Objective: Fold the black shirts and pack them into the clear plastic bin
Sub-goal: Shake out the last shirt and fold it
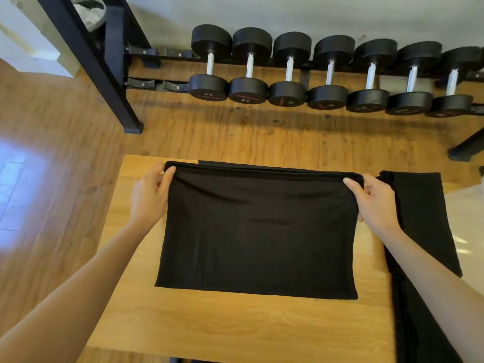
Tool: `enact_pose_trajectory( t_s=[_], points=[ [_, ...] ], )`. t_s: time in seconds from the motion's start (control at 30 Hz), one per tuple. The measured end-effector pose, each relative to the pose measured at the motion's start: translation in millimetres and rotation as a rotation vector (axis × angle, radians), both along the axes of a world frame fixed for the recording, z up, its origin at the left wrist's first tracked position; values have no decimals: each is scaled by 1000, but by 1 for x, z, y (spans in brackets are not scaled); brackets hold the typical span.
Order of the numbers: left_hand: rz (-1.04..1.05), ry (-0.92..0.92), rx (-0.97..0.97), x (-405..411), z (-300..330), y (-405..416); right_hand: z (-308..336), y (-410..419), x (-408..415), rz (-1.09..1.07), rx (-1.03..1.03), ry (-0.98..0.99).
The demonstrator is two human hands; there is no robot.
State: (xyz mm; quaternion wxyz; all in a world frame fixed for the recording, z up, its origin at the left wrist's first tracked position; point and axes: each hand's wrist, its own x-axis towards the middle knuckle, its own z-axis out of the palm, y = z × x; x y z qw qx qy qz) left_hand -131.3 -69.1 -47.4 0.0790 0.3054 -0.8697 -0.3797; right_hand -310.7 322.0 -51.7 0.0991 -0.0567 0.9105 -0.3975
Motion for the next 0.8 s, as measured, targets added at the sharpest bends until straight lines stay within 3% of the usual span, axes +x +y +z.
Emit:
enact_pose_trajectory(
  t_s=[0.5,0.8],
  points=[
    [128,12,219,-4,-28,9,-34,-5,6,-153,157,59],
    [114,-71,270,66,-20,32,-21,26,78,-182,148,-84]
  ],
)
